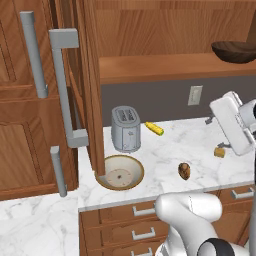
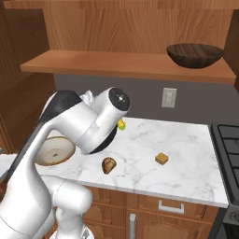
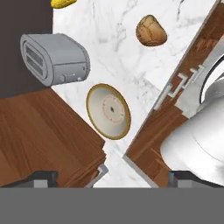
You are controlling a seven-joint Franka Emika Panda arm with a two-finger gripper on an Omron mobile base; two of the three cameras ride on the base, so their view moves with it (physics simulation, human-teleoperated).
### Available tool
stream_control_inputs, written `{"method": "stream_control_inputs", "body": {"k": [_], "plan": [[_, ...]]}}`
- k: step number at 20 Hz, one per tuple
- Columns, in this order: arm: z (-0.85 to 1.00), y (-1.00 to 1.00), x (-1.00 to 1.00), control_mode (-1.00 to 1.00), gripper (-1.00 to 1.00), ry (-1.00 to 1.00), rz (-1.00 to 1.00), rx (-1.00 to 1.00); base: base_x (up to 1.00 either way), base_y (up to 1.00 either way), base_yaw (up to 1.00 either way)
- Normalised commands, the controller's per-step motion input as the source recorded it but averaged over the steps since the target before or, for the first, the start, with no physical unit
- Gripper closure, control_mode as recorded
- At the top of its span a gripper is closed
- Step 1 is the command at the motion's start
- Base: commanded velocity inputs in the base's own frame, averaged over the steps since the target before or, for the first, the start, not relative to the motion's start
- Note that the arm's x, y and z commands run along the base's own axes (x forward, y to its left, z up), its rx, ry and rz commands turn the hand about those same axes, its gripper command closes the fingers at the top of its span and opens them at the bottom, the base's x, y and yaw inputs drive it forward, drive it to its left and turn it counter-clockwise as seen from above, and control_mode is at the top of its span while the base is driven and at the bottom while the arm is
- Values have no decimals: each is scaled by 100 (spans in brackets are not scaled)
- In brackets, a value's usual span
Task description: Pick both bowls and place them on the counter. Then place the bread in one bowl and place the cake in the other bowl.
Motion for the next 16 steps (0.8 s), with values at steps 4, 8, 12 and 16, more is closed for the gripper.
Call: {"method": "stream_control_inputs", "body": {"k": [4, 8, 12, 16], "plan": [[41, -35, -17, -100, -100, 7, -38, 0, 0, 0, 0], [40, -34, -15, -100, -100, 7, -38, -1, 0, 0, 0], [40, -36, -15, -100, -100, 1, -37, -2, 0, 0, 0], [43, -31, -13, -100, -100, 0, -33, -4, 0, 0, 0]]}}
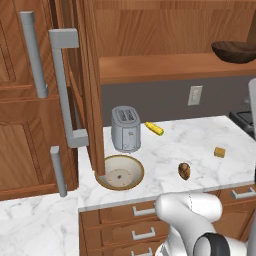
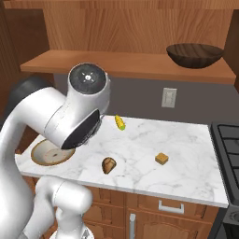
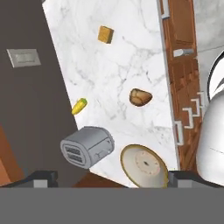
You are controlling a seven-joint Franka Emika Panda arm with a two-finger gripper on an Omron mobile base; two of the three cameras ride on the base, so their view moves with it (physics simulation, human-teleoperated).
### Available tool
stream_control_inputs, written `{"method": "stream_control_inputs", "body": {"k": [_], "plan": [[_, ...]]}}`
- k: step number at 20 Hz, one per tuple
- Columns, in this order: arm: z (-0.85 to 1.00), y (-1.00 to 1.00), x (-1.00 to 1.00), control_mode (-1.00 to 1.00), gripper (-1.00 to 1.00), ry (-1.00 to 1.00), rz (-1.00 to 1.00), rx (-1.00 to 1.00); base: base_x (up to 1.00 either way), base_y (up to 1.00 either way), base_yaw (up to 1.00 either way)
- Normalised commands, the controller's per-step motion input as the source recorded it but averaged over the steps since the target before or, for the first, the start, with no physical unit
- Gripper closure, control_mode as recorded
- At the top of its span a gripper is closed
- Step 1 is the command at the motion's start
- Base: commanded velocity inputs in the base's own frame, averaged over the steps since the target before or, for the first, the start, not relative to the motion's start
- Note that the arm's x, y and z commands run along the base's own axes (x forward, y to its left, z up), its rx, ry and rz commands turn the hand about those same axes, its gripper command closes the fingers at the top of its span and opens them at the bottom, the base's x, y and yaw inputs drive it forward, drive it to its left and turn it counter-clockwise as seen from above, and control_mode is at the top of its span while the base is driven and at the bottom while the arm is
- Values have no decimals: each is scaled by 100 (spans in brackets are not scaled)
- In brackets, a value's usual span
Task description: Pick both bowls and place them on the counter. Then place the bread in one bowl and place the cake in the other bowl.
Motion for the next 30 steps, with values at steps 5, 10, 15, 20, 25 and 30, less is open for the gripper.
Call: {"method": "stream_control_inputs", "body": {"k": [5, 10, 15, 20, 25, 30], "plan": [[36, -31, -3, -100, -100, 0, -34, -11, 0, 0, 0], [26, -37, 2, -100, -100, -1, -9, -12, 0, 0, 0], [11, -38, 18, -100, -100, -14, 2, -12, 0, 0, 0], [27, -32, 9, -100, -100, -7, 5, -12, 0, 0, 0], [36, -33, 3, -100, -100, 0, 3, -9, 0, 0, 0], [28, -31, 11, -100, -100, 0, 7, -6, 0, 0, 0]]}}
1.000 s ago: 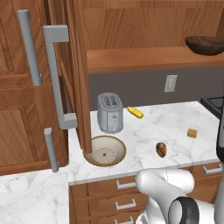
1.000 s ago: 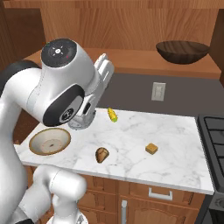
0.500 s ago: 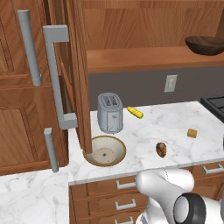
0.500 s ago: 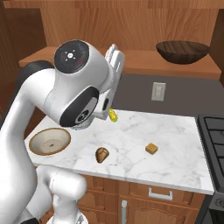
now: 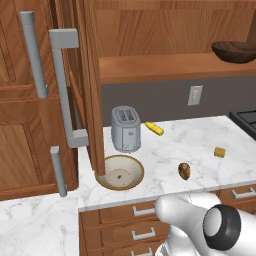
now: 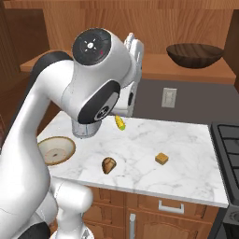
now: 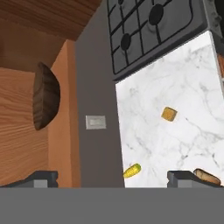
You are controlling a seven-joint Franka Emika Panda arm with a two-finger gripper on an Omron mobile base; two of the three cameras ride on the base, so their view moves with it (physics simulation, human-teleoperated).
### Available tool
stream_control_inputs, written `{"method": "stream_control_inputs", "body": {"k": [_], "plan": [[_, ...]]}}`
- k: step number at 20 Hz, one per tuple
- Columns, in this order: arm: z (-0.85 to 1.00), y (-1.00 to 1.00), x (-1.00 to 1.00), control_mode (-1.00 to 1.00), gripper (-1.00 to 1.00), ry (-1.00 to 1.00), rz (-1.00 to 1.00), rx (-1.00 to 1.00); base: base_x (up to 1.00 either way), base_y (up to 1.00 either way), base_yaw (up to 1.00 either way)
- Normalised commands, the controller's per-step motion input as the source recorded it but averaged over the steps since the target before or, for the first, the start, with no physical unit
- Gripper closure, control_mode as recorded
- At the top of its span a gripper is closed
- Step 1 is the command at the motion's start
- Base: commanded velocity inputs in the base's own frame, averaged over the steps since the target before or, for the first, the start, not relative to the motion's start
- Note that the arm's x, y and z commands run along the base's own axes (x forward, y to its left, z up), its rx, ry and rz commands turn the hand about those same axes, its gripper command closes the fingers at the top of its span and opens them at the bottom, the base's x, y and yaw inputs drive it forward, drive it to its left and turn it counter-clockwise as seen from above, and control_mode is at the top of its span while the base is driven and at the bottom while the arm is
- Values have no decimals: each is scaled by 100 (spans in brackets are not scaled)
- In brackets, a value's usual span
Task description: Pick both bowls and place them on the counter. Then place the bread in one bowl and place the cake in the other bowl.
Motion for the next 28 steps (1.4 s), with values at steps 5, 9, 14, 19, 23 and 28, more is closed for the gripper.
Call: {"method": "stream_control_inputs", "body": {"k": [5, 9, 14, 19, 23, 28], "plan": [[23, -26, 24, -100, -100, -5, 6, -3, 0, 0, 0], [-2, -15, 40, -100, -100, -5, 11, 0, 0, 0, 0], [-28, -4, 46, -100, -100, -17, 12, 0, 0, 0, 0], [-6, -22, 50, -100, -100, -4, 4, -2, 0, 0, 0], [10, -27, 50, -100, -100, 6, 0, -5, 0, 0, 0], [14, -29, 49, -100, -100, 5, 0, -3, 0, 0, 0]]}}
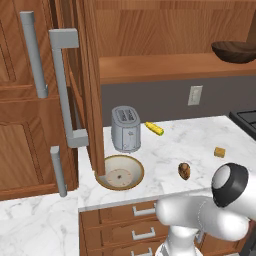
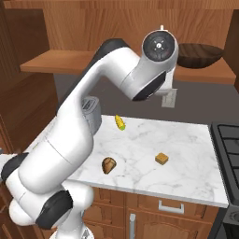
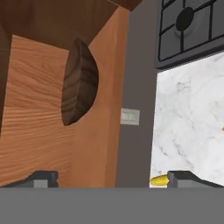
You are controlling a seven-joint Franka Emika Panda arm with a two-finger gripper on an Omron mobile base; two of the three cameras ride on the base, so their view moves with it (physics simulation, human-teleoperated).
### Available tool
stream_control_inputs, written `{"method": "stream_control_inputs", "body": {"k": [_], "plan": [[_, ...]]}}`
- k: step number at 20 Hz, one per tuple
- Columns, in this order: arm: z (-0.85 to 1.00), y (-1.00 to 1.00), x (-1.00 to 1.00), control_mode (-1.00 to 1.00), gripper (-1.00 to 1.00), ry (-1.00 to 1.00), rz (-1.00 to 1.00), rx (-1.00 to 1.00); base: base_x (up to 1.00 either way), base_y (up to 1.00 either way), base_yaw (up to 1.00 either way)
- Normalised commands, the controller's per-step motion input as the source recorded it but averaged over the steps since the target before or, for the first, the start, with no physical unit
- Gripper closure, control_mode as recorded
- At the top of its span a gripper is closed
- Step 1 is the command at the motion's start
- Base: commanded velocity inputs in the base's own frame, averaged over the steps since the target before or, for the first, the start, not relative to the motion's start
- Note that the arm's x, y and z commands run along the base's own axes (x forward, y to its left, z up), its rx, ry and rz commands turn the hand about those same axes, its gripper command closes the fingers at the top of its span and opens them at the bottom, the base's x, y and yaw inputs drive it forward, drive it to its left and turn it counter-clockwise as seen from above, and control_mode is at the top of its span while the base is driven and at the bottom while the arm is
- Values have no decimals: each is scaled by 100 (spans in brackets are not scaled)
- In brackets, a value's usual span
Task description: Pick both bowls and place them on the counter. Then place the bread in one bowl and place the cake in the other bowl.
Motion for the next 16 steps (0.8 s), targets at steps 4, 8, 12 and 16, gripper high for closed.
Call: {"method": "stream_control_inputs", "body": {"k": [4, 8, 12, 16], "plan": [[11, -31, 44, -100, -100, 7, 0, 0, 0, 0, 0], [9, -31, 37, -100, -100, 4, 3, 3, 0, 0, 0], [0, -21, 25, -100, -100, 3, 4, 8, 0, 0, 0], [0, -17, 22, -100, -100, 0, 5, 10, 0, 0, 0]]}}
